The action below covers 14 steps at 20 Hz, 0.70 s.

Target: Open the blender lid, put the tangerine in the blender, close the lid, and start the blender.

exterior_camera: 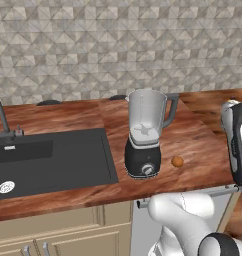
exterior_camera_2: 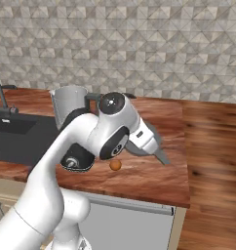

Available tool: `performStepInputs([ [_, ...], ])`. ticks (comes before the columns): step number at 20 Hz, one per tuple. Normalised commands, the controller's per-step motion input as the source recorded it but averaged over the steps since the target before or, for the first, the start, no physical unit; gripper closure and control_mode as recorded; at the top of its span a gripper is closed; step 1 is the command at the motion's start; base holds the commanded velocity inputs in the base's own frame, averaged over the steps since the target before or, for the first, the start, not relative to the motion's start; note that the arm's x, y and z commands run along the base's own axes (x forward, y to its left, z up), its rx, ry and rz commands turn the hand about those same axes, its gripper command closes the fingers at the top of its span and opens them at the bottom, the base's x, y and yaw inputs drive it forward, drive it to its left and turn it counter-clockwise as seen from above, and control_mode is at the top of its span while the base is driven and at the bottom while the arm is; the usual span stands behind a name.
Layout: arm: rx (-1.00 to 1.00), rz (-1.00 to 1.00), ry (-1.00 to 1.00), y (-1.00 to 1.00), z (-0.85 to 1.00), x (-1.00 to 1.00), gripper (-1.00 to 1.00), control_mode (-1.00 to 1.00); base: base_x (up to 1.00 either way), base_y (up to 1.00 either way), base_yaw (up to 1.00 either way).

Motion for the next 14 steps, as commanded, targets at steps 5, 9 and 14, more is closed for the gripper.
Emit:
performStepInputs([
  [5,0.06,-0.02,0.09,-0.37,-0.99,0.5,1.0,-1.0,0.0,0.0,0.0],
  [9,0.0,-0.01,0.07,-0.16,-0.92,0.66,1.0,-1.0,0.0,0.0,0.0],
  [14,0.0,0.0,0.24,-0.13,-0.78,0.59,1.0,-1.0,0.0,0.0,0.0],
])
